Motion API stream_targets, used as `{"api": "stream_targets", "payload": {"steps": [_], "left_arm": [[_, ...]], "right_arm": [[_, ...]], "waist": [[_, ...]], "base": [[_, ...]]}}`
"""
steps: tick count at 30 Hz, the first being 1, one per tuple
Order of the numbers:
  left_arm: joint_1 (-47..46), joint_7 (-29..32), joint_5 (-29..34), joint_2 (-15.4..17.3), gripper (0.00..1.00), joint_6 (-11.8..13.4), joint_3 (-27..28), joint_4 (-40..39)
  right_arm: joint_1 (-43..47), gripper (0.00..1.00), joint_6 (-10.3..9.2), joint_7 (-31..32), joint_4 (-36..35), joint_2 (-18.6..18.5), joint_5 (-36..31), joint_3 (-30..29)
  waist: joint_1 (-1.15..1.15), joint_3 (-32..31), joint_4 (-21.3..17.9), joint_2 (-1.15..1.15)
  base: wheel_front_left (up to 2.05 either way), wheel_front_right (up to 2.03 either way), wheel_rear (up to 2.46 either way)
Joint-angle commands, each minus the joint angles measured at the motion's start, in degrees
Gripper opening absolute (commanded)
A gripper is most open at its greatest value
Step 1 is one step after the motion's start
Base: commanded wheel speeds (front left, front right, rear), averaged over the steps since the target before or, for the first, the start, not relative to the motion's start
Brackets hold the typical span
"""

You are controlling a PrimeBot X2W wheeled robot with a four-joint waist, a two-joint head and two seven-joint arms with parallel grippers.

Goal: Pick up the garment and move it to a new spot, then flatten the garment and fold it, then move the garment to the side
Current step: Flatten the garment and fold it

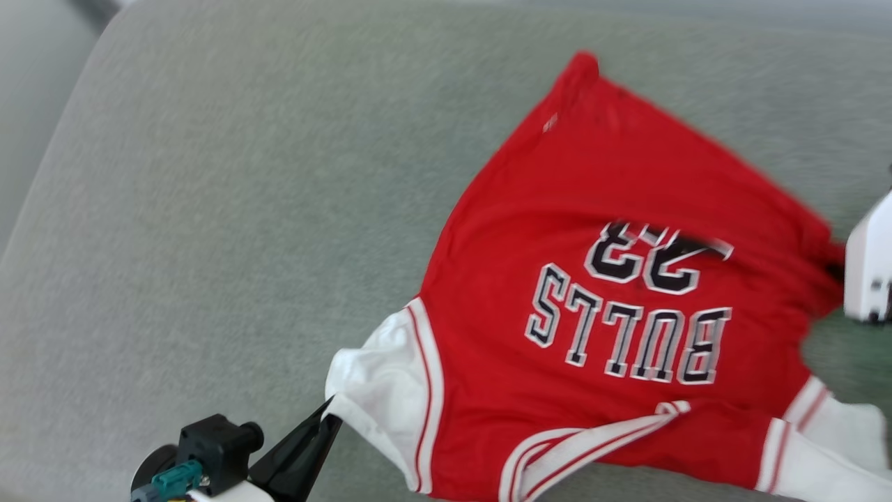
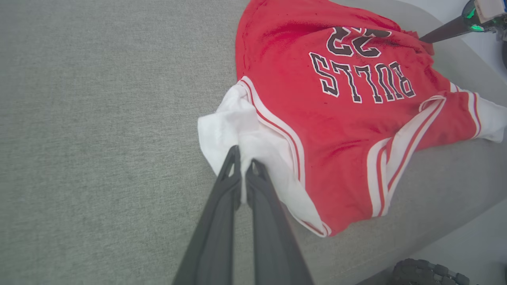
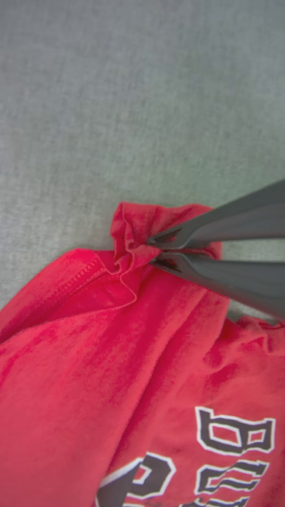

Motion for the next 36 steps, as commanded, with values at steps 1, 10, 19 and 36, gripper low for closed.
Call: {"api": "stream_targets", "payload": {"steps": [1, 10, 19, 36], "left_arm": [[0.8, -0.5, -0.3, 0.1, 0.0, 0.4, 0.4, 0.3], [4.5, -2.3, -1.8, 0.1, 0.0, 2.5, 1.1, 2.2], [5.7, -4.0, -4.0, -1.0, 0.0, 3.2, 2.8, 3.3], [6.1, -4.6, -3.6, -2.9, 0.0, 3.4, 2.2, 3.4]], "right_arm": [[3.0, 0.0, -0.04, -0.8, -0.5, -1.0, 1.2, 1.0], [15.8, 0.0, -0.03, -5.5, -9.8, -2.1, 10.2, 3.5], [33.1, 0.0, -0.03, -8.1, -19.7, -0.8, 12.8, 4.6], [36.8, 1.0, -0.03, -8.3, -26.3, -0.6, 13.1, 4.3]], "waist": [[0.0, -4.8, -4.7, 0.0], [0.0, -10.0, -10.0, 0.0], [0.0, -12.5, -11.8, 0.0], [0.0, -13.0, -9.6, 0.0]], "base": [[0.0, 0.0, 0.0], [0.0, 0.0, 0.0], [0.0, 0.0, 0.0], [0.0, 0.0, 0.0]]}}
